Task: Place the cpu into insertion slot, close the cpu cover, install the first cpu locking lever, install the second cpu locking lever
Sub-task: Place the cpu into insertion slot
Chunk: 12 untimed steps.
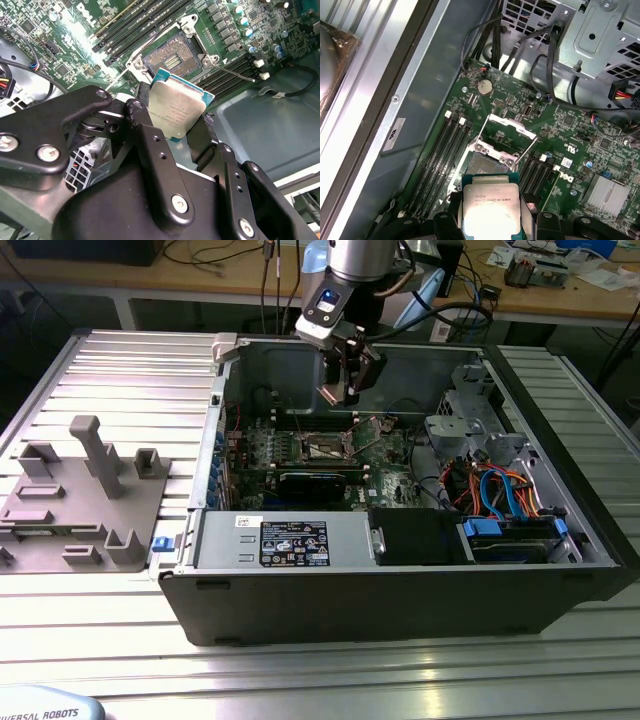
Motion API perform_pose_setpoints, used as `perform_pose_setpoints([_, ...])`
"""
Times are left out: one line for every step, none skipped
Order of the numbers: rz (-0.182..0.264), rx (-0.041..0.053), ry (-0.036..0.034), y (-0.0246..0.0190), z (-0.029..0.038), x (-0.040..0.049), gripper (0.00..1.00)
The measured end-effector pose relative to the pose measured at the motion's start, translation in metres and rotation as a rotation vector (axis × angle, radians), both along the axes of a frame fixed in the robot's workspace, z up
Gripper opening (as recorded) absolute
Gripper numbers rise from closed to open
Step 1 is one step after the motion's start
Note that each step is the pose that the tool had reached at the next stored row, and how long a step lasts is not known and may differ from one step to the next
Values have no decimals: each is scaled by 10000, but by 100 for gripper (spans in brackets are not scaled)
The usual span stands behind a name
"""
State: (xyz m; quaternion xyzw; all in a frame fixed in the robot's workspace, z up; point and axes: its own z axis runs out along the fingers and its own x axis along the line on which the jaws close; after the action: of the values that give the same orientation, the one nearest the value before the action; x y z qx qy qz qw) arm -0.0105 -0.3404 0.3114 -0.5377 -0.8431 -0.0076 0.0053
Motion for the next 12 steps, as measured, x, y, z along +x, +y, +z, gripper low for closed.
perform_pose_setpoints([-60,1,0,0,-1,0,55])
perform_pose_setpoints([-92,0,0,0,-2,0,55])
perform_pose_setpoints([-129,0,0,0,-3,0,55])
perform_pose_setpoints([-169,0,0,0,-3,0,55])
perform_pose_setpoints([-194,0,0,0,-4,0,55])
perform_pose_setpoints([-219,0,0,0,-5,0,55])
perform_pose_setpoints([-241,0,0,0,-5,0,55])
perform_pose_setpoints([-284,0,0,0,-6,0,55])
perform_pose_setpoints([-310,0,0,0,-6,0,55])
perform_pose_setpoints([-336,0,0,0,-7,0,55])
perform_pose_setpoints([-362,0,0,0,-7,0,55])
perform_pose_setpoints([-384,-1,0,0,-7,0,55])
